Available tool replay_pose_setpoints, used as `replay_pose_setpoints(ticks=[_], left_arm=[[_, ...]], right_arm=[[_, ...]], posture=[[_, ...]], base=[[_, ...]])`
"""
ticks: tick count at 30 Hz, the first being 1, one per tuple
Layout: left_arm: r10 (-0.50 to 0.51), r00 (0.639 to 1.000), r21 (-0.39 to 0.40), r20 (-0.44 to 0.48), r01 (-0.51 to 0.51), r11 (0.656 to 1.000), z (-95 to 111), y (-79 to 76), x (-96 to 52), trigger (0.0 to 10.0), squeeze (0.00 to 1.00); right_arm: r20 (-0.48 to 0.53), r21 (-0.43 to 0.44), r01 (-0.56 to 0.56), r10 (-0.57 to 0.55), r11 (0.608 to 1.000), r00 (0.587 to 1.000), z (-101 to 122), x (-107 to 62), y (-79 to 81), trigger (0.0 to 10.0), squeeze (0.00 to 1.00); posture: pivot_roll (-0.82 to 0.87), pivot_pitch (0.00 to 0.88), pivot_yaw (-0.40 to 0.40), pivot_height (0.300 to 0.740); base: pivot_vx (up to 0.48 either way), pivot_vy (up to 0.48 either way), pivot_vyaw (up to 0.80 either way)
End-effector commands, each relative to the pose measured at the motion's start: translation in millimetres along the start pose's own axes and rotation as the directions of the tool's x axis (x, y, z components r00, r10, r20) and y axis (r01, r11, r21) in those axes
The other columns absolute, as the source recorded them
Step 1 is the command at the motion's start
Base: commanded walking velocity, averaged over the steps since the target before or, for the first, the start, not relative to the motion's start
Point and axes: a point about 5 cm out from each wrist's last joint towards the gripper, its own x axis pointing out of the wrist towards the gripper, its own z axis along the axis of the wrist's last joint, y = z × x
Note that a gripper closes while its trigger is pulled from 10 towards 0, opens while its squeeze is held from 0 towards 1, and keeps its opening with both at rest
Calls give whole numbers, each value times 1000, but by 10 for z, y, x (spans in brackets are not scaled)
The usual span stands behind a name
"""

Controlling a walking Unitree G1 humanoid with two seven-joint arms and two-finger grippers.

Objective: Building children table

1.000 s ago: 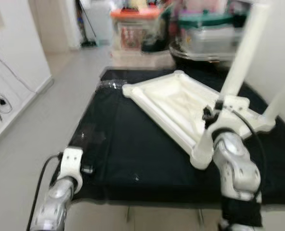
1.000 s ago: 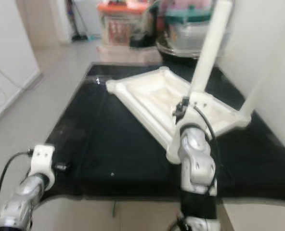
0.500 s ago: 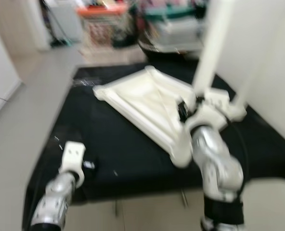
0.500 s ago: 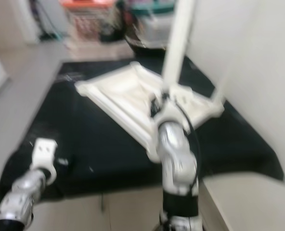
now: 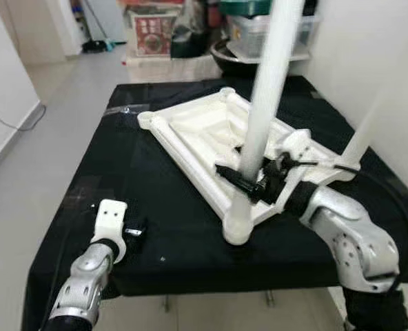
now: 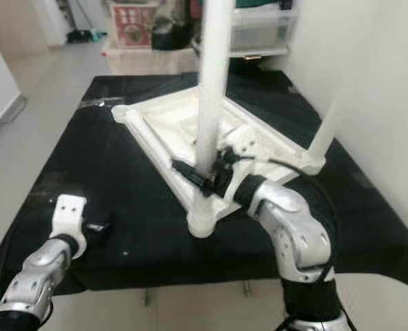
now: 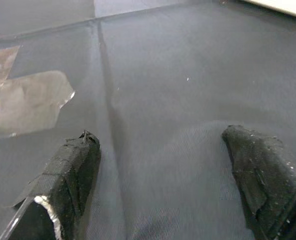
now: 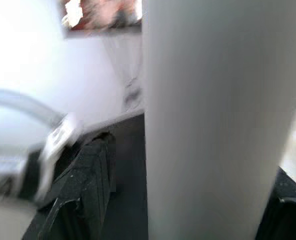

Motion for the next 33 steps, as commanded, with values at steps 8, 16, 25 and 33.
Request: replay_pose_setpoints(ticks=[8,16,25,33], left_arm=[[23,998,9,-52,-22,1000,-130,53,-61,10000,0],[23,998,10,-58,-22,1000,-154,45,-71,10000,0],[14,998,9,-67,-13,1000,-174,34,-74,10000,0],[7,998,11,-59,-6,1000,-134,24,-17,10000,0]], right_arm=[[-90,-36,65,-68,997,994,-310,338,-99,0,0],[-210,-21,813,-797,582,566,-583,-46,-593,0,0],[-185,-45,936,-924,349,335,-632,-242,-221,10000,0],[28,150,758,-769,634,638,-146,87,-384,10000,0]], posture=[[94,0,-59,740],[82,0,-57,740],[75,0,-46,740],[60,0,-40,740]], base=[[0,0,0],[0,0,0],[0,0,0],[0,0,0]])
